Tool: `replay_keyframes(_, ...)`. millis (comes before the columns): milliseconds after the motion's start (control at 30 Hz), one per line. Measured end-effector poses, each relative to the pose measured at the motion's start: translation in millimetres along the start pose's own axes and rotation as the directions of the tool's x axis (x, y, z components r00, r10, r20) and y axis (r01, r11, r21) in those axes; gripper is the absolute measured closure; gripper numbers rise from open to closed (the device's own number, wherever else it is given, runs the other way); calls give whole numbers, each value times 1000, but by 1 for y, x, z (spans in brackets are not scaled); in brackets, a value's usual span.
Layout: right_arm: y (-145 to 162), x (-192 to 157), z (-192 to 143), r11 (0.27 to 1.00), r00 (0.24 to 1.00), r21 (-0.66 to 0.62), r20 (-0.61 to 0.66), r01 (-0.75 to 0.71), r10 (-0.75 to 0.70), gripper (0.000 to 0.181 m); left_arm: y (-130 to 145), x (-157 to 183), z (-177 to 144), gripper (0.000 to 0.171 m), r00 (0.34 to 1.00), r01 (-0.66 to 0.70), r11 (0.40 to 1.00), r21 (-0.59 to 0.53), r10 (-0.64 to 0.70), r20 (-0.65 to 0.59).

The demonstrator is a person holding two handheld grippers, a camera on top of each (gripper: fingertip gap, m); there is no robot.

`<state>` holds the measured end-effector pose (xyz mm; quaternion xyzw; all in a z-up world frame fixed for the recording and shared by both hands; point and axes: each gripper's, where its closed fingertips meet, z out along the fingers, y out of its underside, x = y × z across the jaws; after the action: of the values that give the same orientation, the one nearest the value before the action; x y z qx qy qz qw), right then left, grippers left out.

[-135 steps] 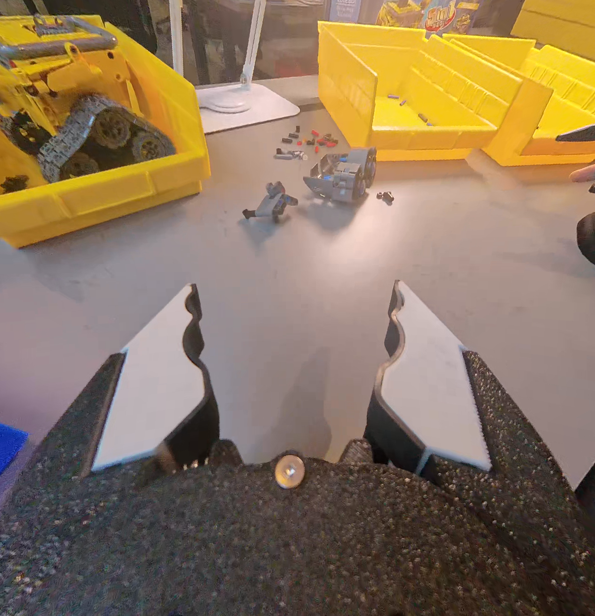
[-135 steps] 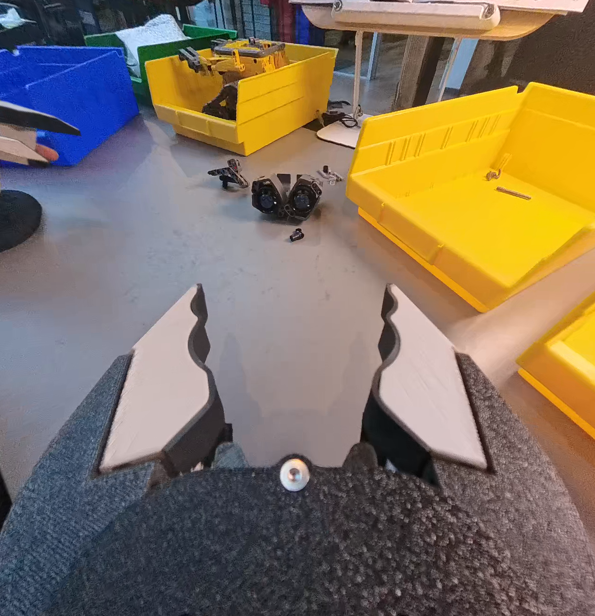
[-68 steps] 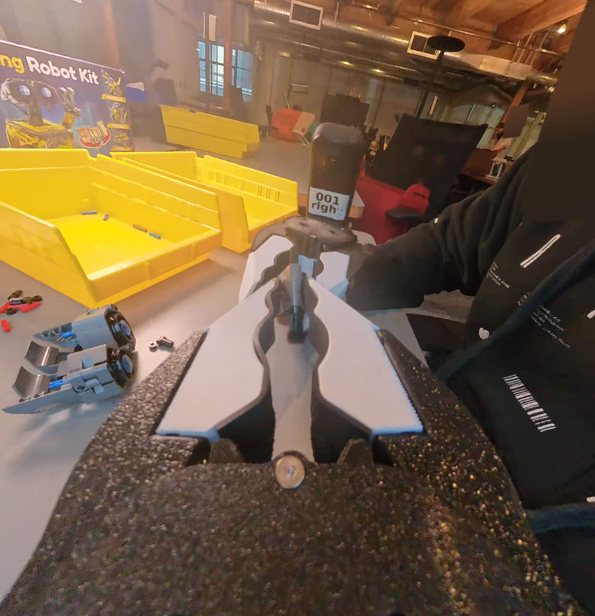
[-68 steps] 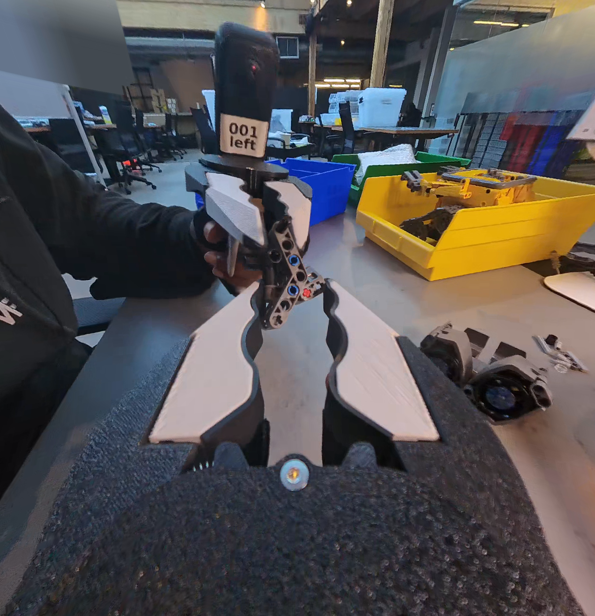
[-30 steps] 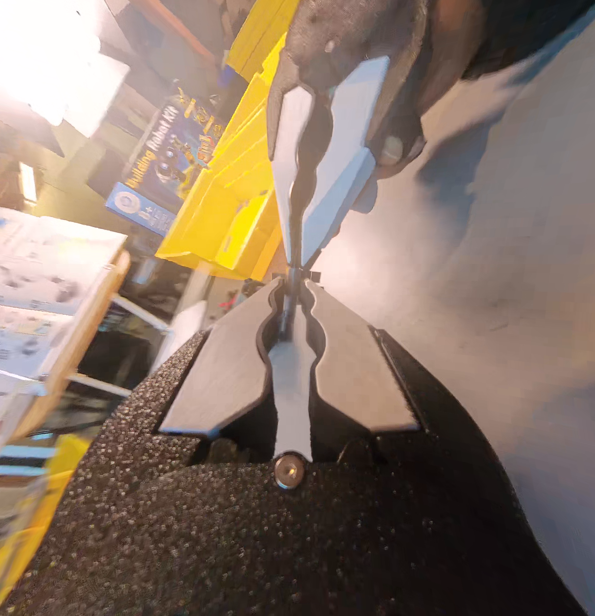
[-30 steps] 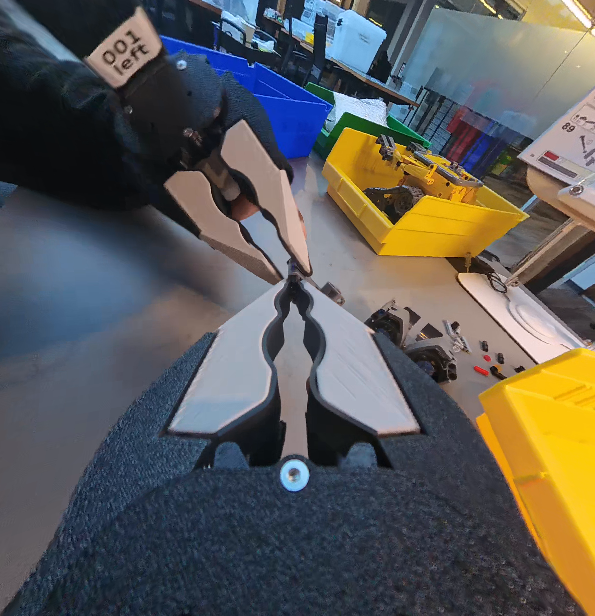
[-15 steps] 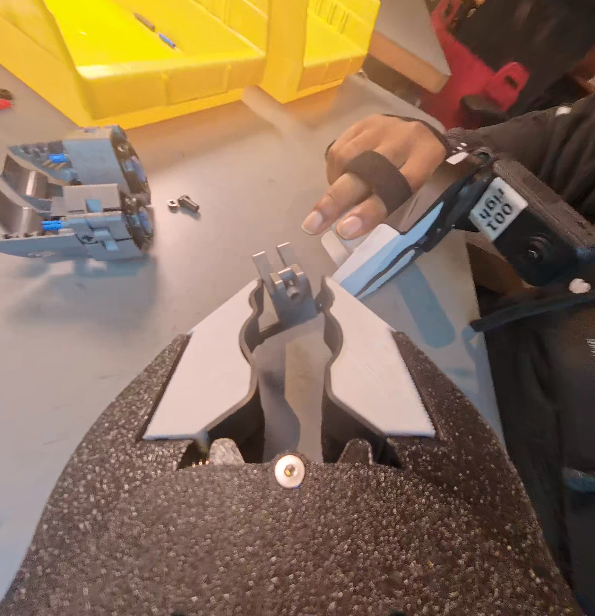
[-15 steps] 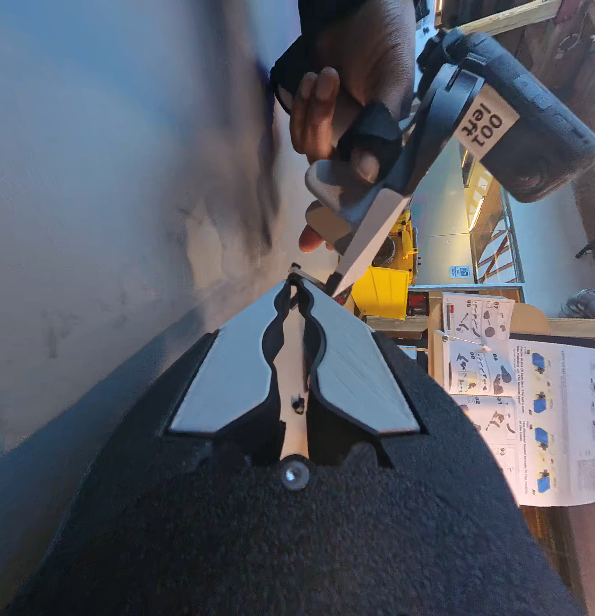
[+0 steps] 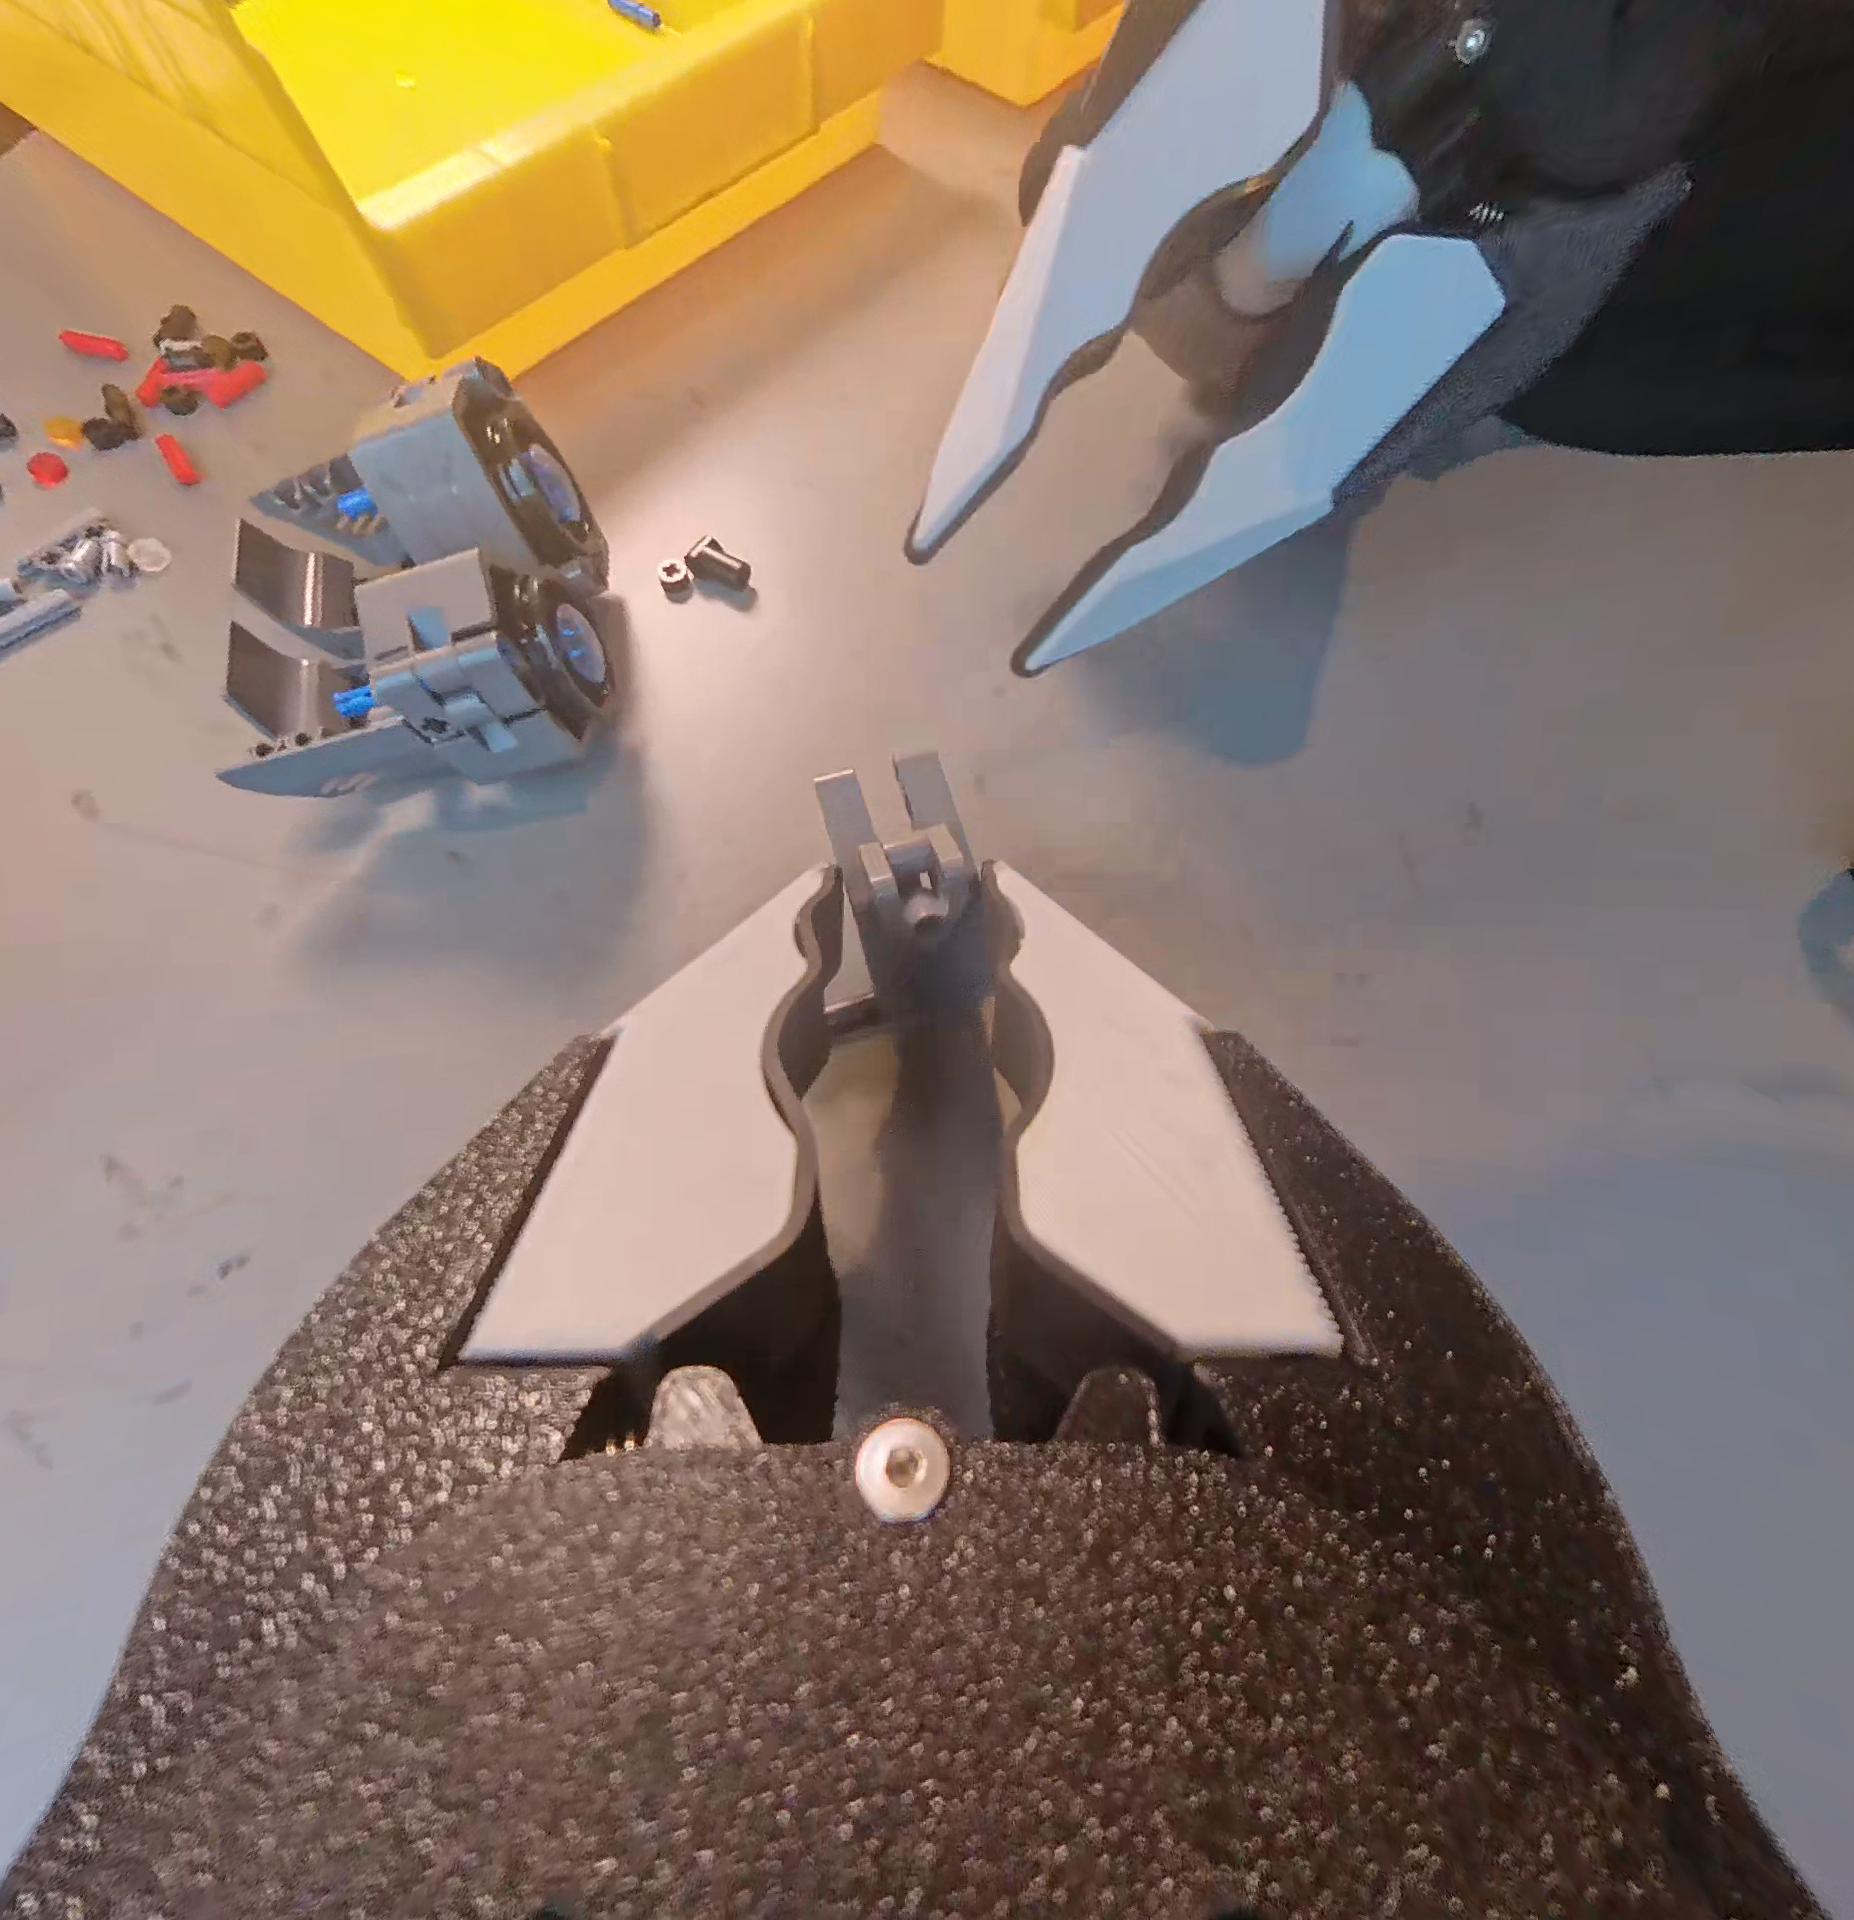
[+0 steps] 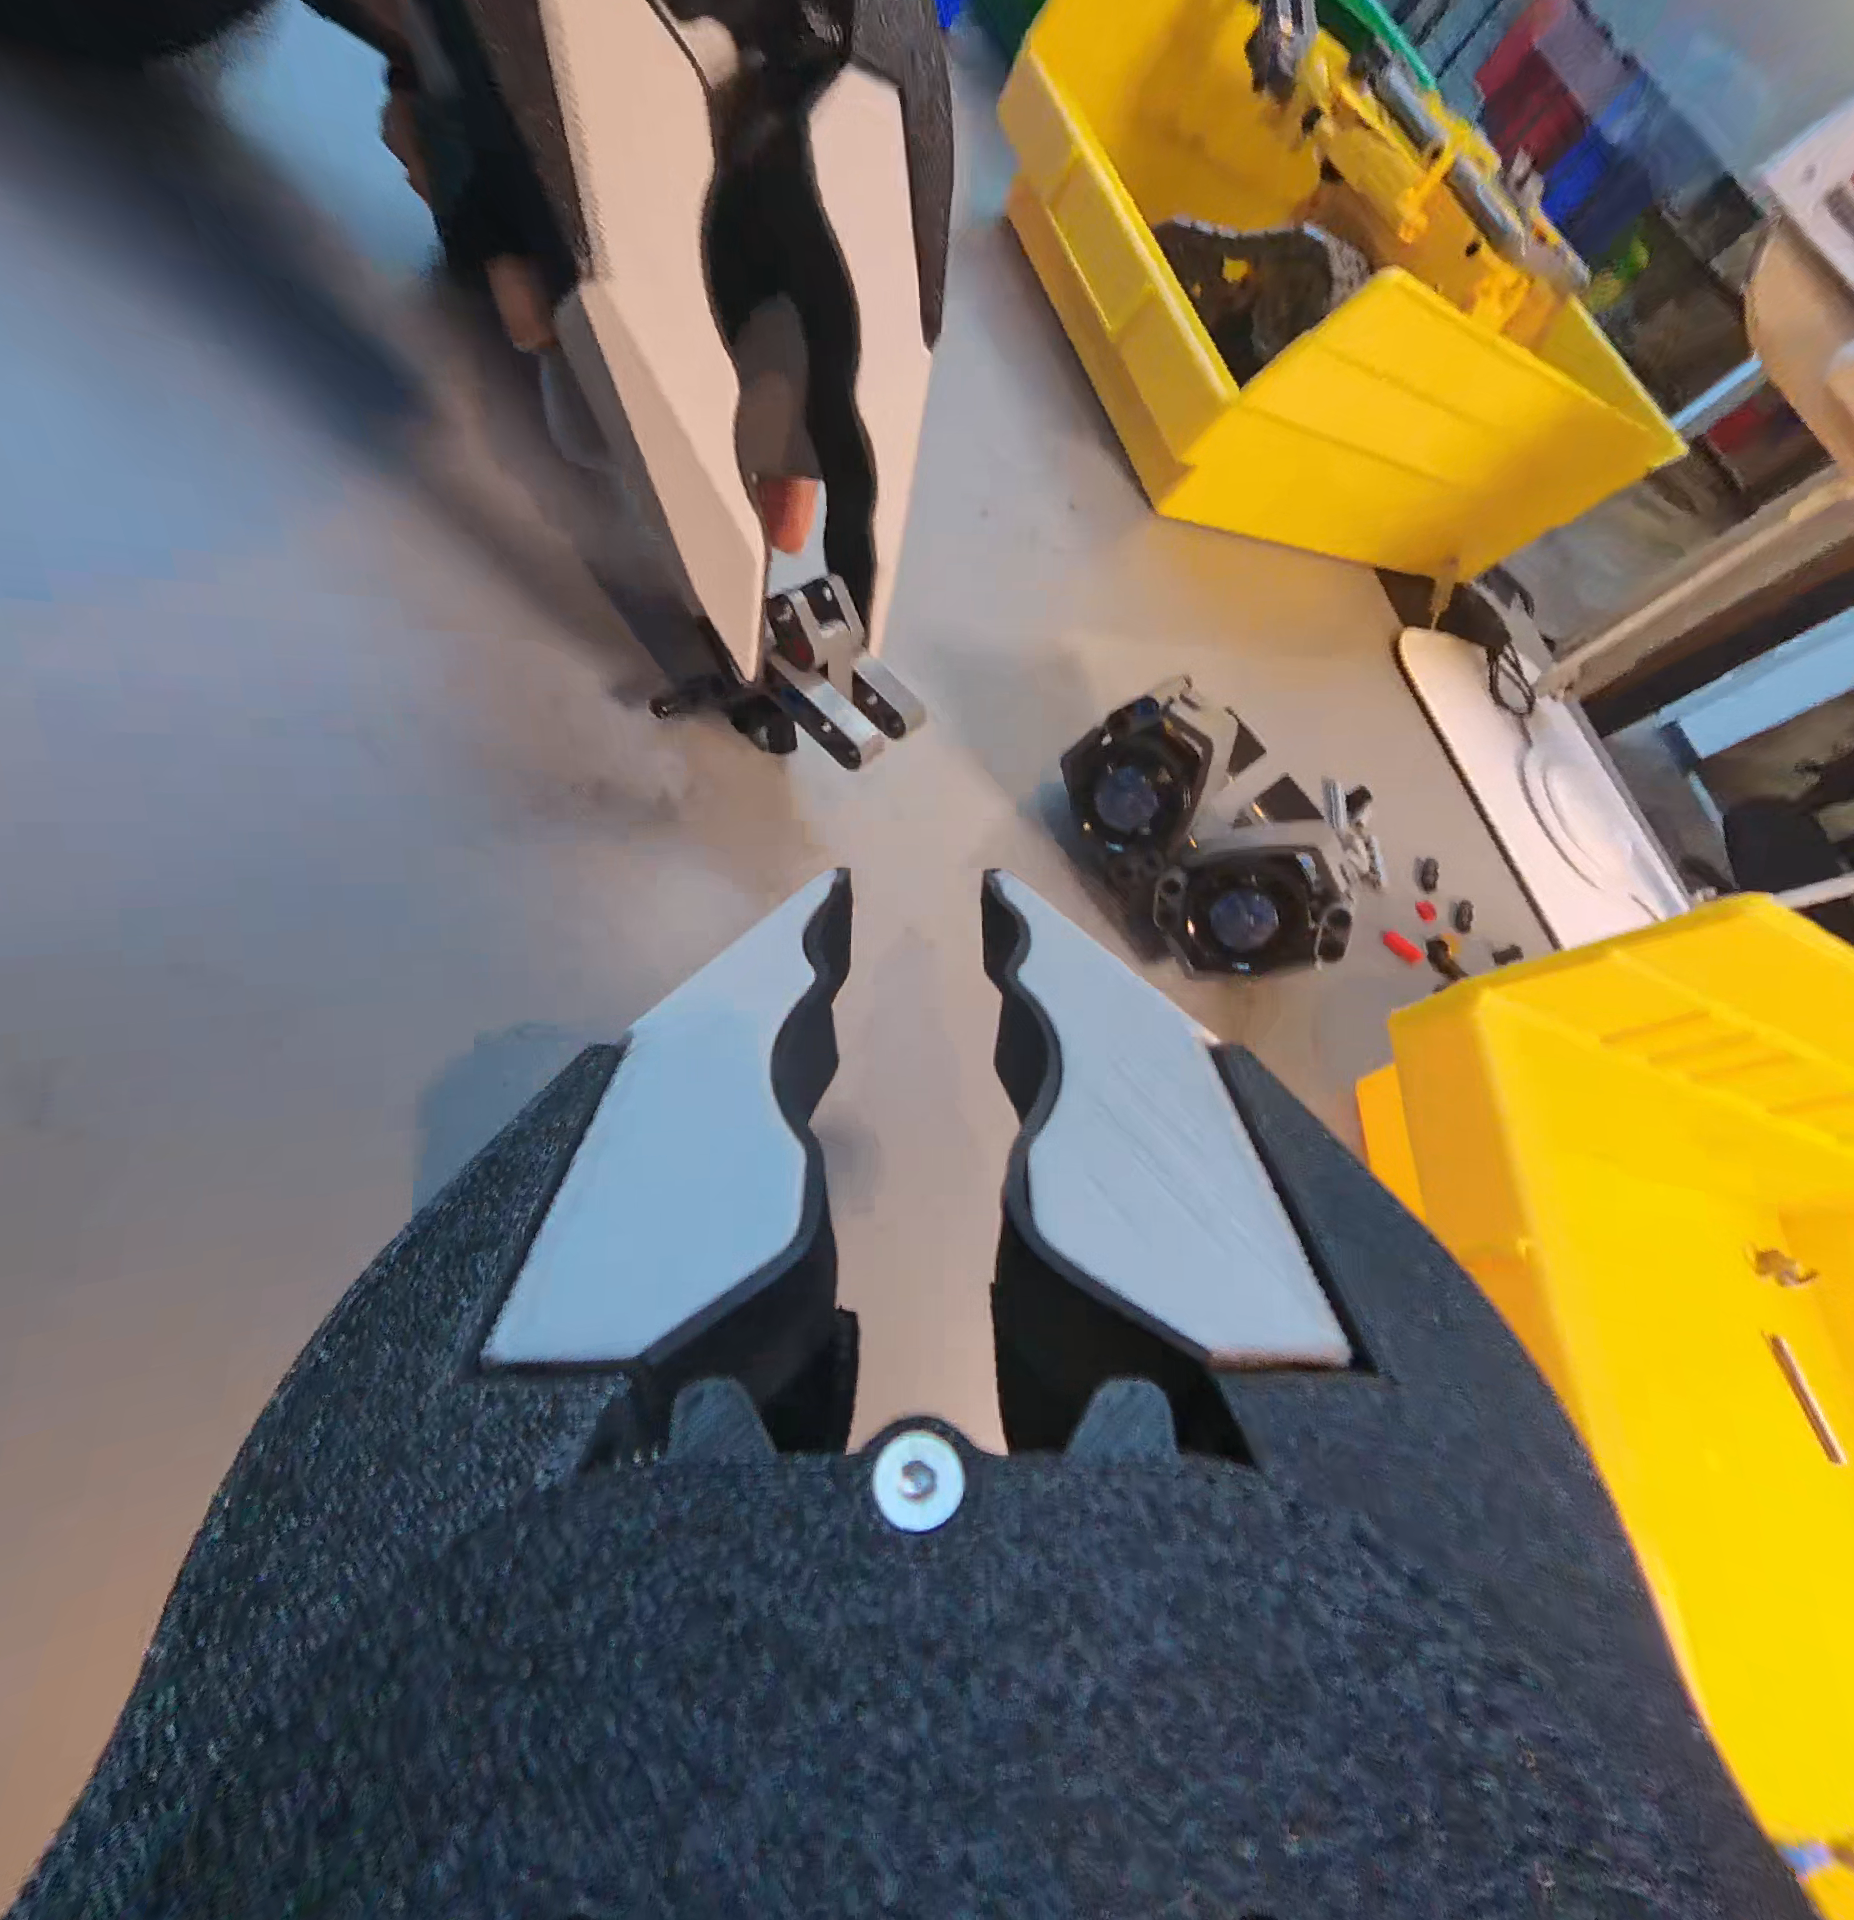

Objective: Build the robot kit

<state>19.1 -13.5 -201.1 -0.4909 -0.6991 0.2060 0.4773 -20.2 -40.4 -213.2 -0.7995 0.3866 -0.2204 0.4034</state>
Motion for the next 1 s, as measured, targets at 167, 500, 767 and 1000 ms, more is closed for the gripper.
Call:
replay_keyframes(167, 26, 23, 4, 988, 993, -112, -52, -107, 102, 156, -3, -5, 4, 146, 999, 26, 1000, -12, -25, 45)
replay_keyframes(500, 53, 55, 23, 918, 954, -292, 53, -267, 294, 151, -6, -13, -11, 141, 992, 129, 991, 42, -129, -9)
replay_keyframes(767, 60, 52, 25, 890, 933, -343, 90, -299, 348, 167, 2, -10, -18, 139, 996, 76, 997, 16, -75, -43)
replay_keyframes(1000, 74, 46, -6, 837, 926, -460, 79, -296, 370, 169, 15, -6, -9, 136, 1000, -21, 997, -72, 20, -12)
